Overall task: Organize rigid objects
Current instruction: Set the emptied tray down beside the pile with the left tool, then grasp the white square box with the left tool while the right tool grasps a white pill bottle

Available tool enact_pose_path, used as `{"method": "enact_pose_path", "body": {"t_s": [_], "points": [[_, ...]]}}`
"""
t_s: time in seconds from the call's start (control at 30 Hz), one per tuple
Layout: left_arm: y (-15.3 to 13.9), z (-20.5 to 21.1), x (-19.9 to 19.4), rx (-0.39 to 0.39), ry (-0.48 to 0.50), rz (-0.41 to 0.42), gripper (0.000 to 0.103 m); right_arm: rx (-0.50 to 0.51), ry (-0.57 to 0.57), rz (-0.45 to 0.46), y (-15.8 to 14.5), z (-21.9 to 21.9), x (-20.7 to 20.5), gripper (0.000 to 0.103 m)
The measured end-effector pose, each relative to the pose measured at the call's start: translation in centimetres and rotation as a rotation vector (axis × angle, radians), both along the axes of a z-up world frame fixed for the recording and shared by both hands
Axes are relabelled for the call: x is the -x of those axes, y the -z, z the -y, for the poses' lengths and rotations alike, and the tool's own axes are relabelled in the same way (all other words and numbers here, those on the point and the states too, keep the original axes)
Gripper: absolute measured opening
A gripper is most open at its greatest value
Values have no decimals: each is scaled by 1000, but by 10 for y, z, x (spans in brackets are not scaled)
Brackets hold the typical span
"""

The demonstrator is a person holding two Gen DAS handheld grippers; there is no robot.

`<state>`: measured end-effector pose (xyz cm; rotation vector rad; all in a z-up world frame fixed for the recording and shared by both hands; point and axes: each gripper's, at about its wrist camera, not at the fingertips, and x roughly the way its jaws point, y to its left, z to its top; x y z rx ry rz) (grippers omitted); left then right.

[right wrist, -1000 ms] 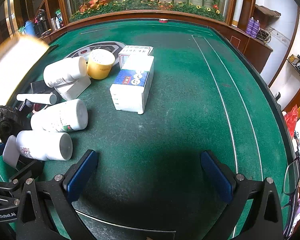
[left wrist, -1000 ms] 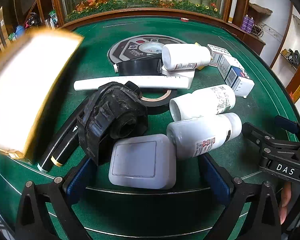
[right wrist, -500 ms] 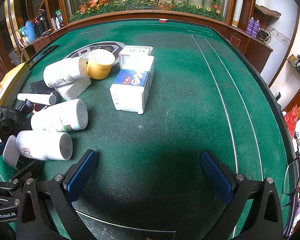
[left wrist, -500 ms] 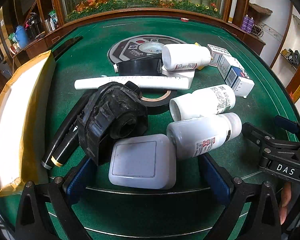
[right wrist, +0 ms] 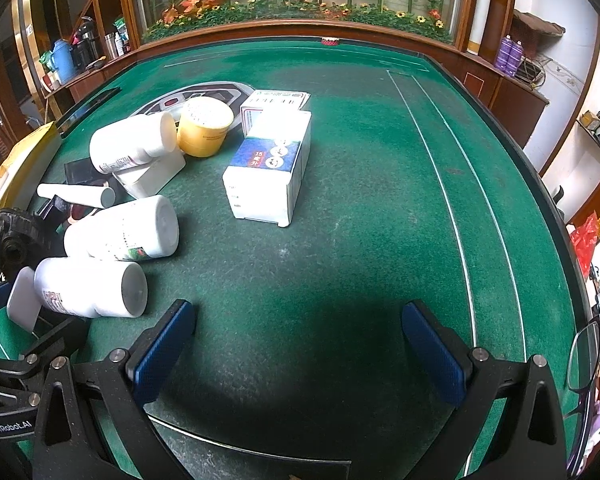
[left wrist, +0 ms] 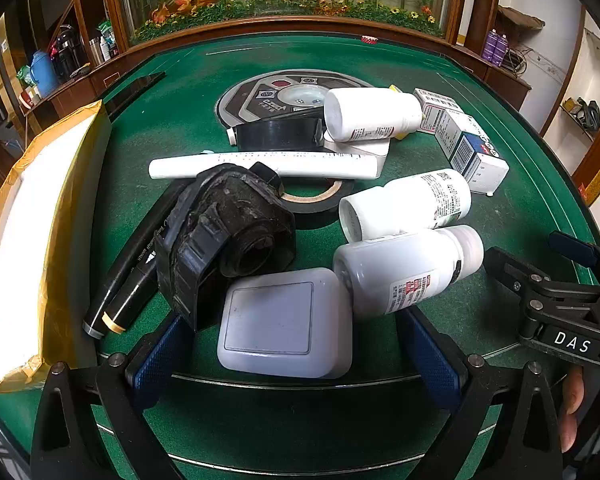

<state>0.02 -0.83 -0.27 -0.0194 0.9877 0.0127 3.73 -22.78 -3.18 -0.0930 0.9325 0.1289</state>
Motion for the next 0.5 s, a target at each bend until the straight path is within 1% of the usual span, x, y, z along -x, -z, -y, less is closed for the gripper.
{"method": "enact_pose_path", "body": {"t_s": [0.27,0.3,0.37,0.43,0.5], "points": [[0,-1,-1,1,4,0,103,0,0,0,0,-1,0,103],[0,-2,-1,0,14,0,103,0,0,0,0,-1,0,103],[-1,-4,-2,0,76,-20,102,0,-1,0,0,-1,0,103],[-6,-9,1,15,101,-27,102,0,-2,-1,1,-2,0,103],[-19,-15,12,18,124,23,102,0,-6,-1,1,-2,0,103]]}}
